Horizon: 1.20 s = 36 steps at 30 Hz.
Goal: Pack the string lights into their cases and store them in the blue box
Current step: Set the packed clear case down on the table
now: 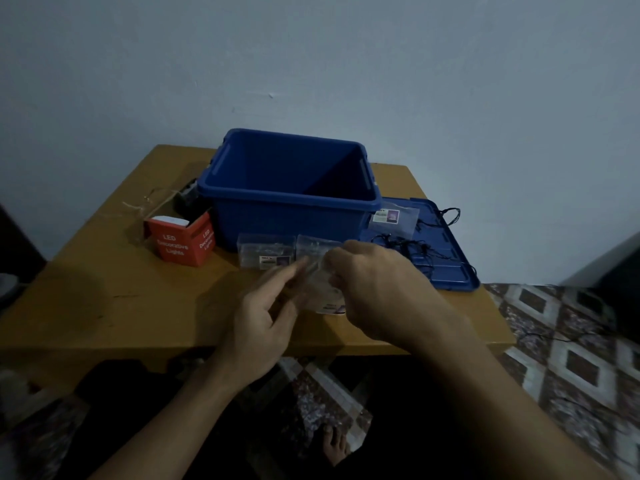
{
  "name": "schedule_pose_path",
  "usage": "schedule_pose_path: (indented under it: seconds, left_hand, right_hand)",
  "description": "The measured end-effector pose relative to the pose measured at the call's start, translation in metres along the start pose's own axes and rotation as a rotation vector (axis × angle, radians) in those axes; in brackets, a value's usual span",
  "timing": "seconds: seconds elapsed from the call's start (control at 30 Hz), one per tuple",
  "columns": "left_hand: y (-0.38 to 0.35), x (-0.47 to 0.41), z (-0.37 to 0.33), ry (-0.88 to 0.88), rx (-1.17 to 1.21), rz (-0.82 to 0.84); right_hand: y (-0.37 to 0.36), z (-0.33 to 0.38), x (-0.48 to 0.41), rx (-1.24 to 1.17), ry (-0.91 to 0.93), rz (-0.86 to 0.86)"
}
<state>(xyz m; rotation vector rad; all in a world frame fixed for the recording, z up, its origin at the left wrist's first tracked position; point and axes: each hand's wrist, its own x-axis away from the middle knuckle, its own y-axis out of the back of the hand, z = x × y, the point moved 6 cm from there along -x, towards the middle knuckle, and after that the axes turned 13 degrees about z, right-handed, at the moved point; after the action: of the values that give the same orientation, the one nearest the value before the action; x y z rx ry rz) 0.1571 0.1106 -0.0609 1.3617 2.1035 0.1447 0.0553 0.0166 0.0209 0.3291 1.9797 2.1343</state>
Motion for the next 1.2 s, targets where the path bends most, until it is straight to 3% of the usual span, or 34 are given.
schedule_pose_path:
  seconds: [0.13,0.33,0.57,0.77,0.87,0.97,1.07,1.2]
  left_hand:
    - [0.002,-0.001,-0.001,-0.001,0.001,-0.010]
    - [0.001,0.000,0.002,0.060,-0.001,0.028]
    - [-0.004,-0.001,0.005,0.087,-0.007,0.089]
    - [-0.003,-0.001,0.004,0.027,-0.107,0.056]
    - [-0.003,-0.001,0.003,0.031,-0.051,0.030]
    - [0.000,-0.002,0.004,0.050,0.043,-0.027]
    - [0.003,-0.002,0.009,0.094,0.124,-0.046]
    - [0.007,-0.004,0.010,0.114,0.203,-0.073]
  right_hand:
    - [0.001,0.014,-0.004,0.088,0.048,0.009]
    - [-0.012,0.008,-0.015,0.004,0.065,0.040]
    - [-0.028,-0.003,-0.007,-0.105,0.054,-0.152]
    - [-0.034,-0.007,0.004,-0.099,0.085,-0.156]
    - [-0.034,-0.022,0.014,-0.432,0.001,-0.257]
    - [-0.044,-0.049,0.027,-0.790,-0.257,-0.419]
    - [-0.069,-0.059,0.027,-1.036,-0.412,-0.274]
    - [-0.073,-0.054,0.023,-1.144,-0.382,-0.211]
